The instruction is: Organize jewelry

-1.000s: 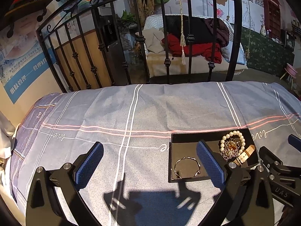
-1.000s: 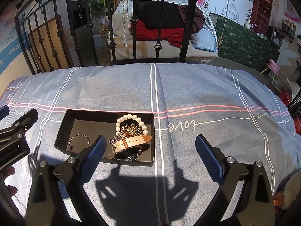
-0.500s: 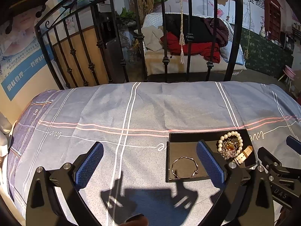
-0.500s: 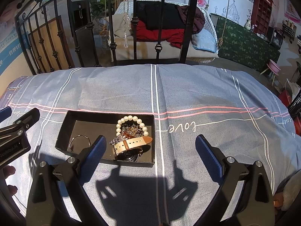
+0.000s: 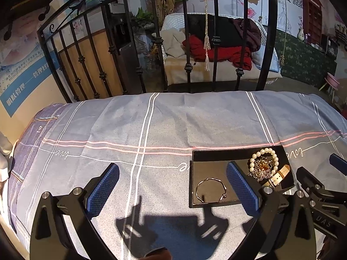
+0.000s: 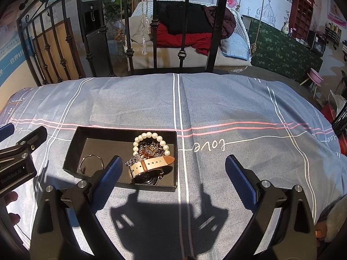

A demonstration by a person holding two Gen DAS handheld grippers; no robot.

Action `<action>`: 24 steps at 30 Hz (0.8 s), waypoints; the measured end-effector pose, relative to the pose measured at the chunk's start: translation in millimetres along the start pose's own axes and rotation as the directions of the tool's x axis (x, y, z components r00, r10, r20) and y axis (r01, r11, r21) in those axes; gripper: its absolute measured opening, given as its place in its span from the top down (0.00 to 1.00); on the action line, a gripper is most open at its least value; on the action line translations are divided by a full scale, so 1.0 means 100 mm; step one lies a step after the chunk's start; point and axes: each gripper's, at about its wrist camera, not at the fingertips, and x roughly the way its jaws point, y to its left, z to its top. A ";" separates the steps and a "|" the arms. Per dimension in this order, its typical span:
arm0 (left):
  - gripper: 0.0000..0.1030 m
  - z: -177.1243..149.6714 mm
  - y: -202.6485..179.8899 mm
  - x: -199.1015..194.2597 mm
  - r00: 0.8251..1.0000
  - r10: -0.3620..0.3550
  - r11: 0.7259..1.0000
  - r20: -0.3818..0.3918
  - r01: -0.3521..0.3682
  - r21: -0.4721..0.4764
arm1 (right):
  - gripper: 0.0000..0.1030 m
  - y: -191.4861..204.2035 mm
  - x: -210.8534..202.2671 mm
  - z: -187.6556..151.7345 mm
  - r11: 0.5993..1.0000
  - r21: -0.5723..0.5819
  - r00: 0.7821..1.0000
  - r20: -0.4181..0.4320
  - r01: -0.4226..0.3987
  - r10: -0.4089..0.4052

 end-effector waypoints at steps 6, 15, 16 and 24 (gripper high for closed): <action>0.06 0.00 0.00 0.00 1.000 -0.004 1.000 -0.003 0.004 0.003 | 0.09 0.00 0.00 0.00 1.000 0.000 1.000 0.000 0.000 0.000; 0.06 -0.02 -0.02 -0.03 1.000 0.030 1.000 0.007 -0.030 0.005 | 0.09 0.00 0.00 0.00 1.000 0.001 1.000 -0.001 0.000 0.000; 0.06 -0.02 -0.02 -0.04 0.999 0.040 0.999 0.014 -0.040 0.006 | 0.09 0.00 0.00 0.00 1.000 0.001 1.000 -0.001 0.000 0.000; 0.06 -0.04 0.00 -0.04 0.999 0.048 0.999 0.012 -0.048 0.003 | 0.09 -0.02 0.01 -0.04 1.000 0.004 1.000 -0.002 0.002 -0.002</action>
